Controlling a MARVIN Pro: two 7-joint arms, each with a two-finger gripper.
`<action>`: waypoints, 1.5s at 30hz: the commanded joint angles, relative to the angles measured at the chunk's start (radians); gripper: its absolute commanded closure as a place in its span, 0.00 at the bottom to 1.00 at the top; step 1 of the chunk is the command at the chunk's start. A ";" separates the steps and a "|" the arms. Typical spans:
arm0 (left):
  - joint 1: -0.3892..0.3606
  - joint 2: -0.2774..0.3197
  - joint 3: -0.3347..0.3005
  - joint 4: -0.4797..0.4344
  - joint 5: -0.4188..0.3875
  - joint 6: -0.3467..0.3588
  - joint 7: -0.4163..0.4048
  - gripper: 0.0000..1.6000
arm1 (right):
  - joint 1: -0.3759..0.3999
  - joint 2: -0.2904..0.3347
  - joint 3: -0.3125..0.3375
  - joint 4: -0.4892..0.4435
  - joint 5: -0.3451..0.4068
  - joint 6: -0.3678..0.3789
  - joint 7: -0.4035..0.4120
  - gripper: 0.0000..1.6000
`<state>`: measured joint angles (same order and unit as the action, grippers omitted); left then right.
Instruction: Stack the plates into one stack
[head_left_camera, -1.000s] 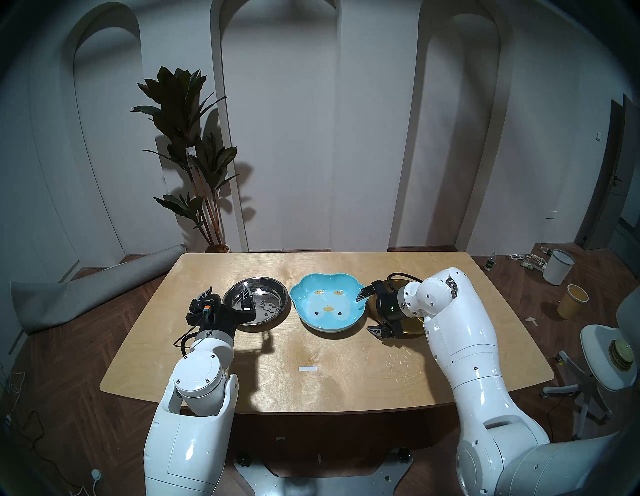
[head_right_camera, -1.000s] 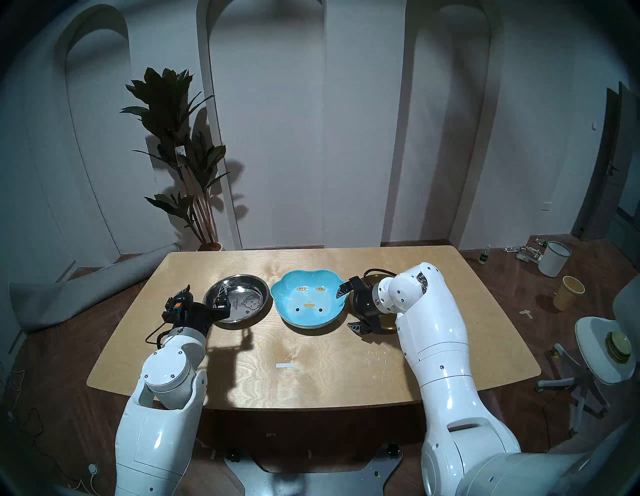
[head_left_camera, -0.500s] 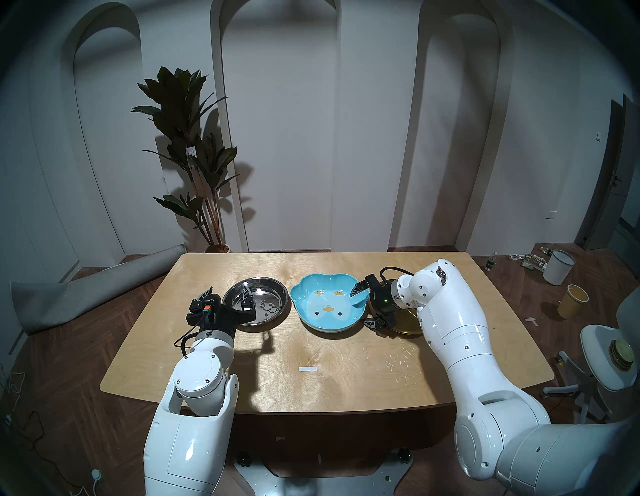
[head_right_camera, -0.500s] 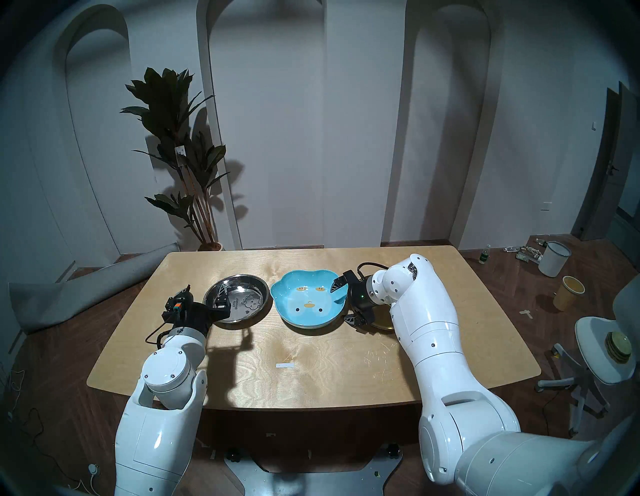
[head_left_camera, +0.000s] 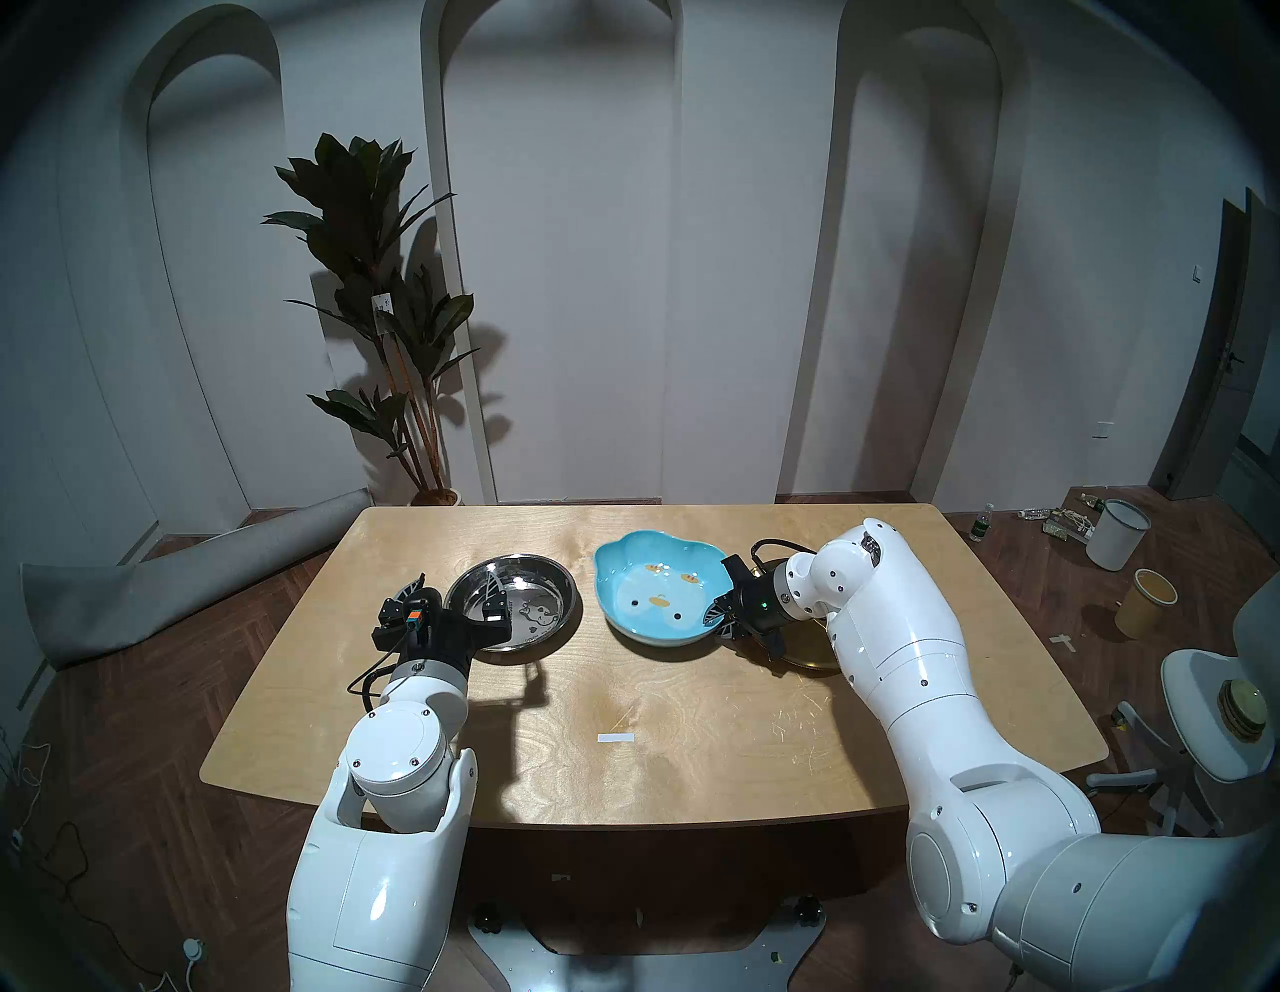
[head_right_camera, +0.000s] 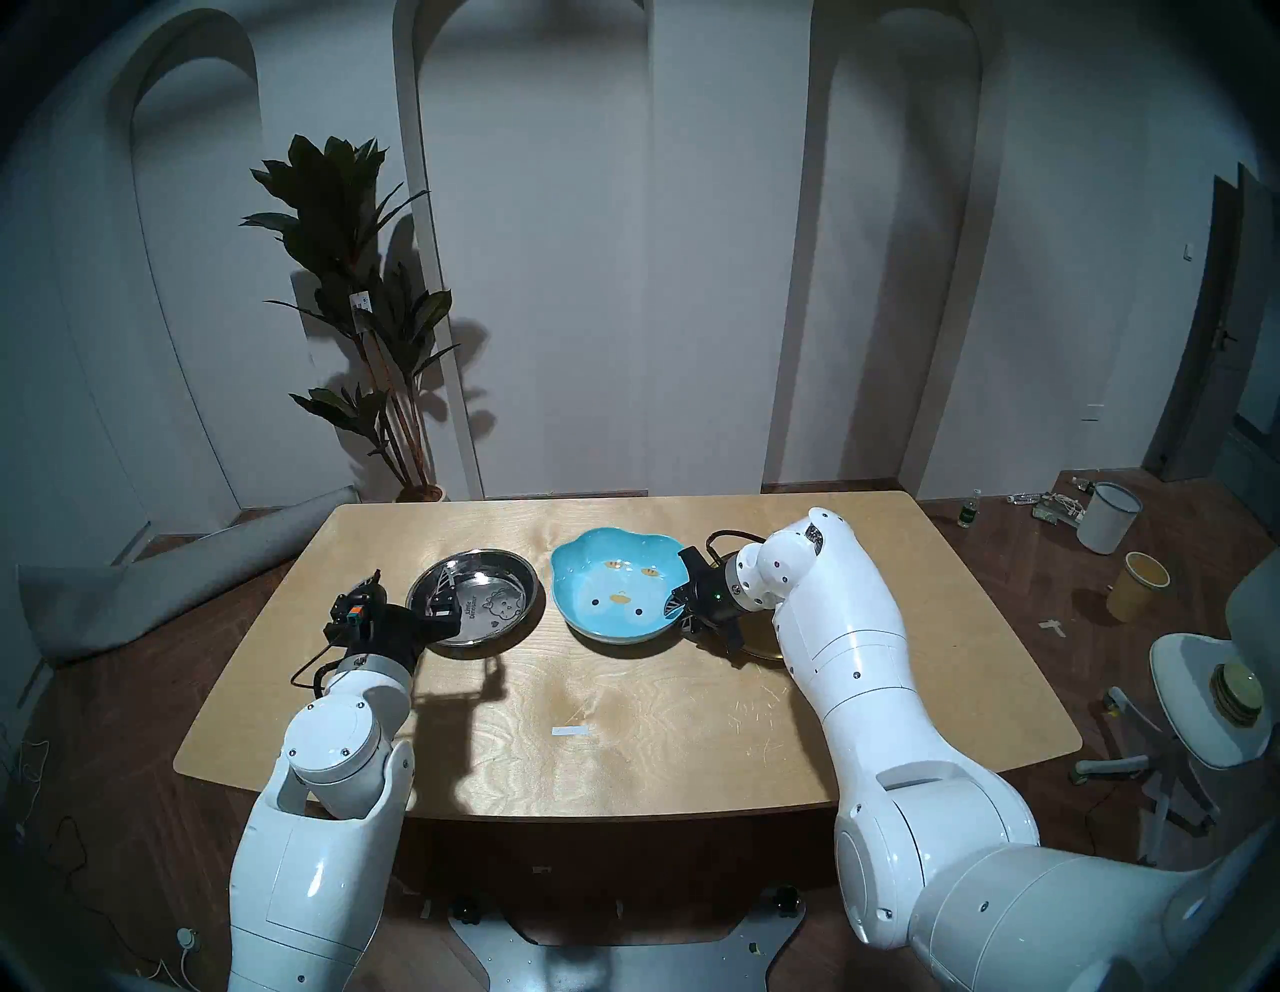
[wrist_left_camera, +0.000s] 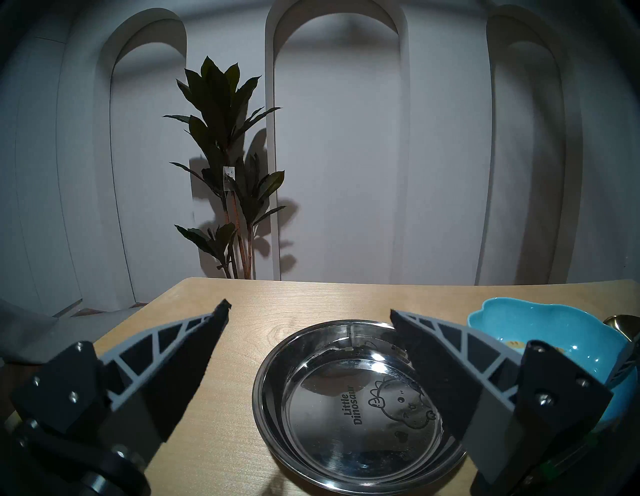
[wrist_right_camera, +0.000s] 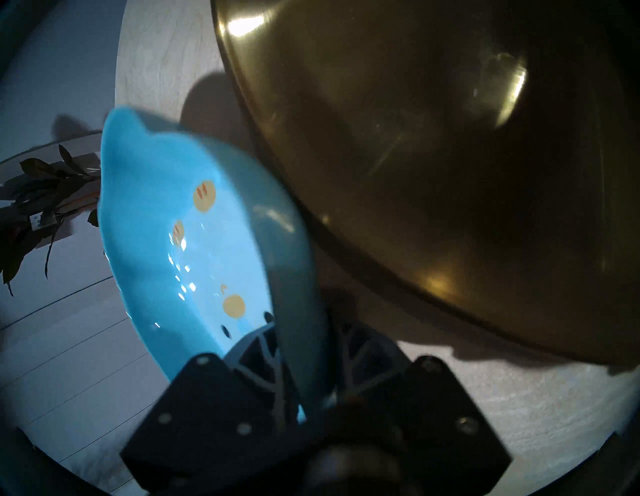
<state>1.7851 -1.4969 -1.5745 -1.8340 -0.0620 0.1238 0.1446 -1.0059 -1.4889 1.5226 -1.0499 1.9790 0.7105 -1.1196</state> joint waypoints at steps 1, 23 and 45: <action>-0.012 0.000 0.000 -0.021 0.000 -0.007 0.000 0.00 | 0.006 0.000 0.007 -0.089 0.018 0.002 -0.024 1.00; -0.012 0.006 0.004 -0.020 -0.005 -0.007 0.006 0.00 | -0.079 0.042 0.015 -0.355 0.081 -0.022 -0.112 1.00; -0.013 0.012 0.009 -0.016 -0.010 -0.006 0.011 0.00 | -0.221 0.214 0.066 -0.613 0.151 -0.049 -0.149 1.00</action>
<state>1.7849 -1.4850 -1.5658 -1.8330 -0.0728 0.1239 0.1560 -1.1785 -1.3368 1.5656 -1.5638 2.0861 0.6675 -1.1696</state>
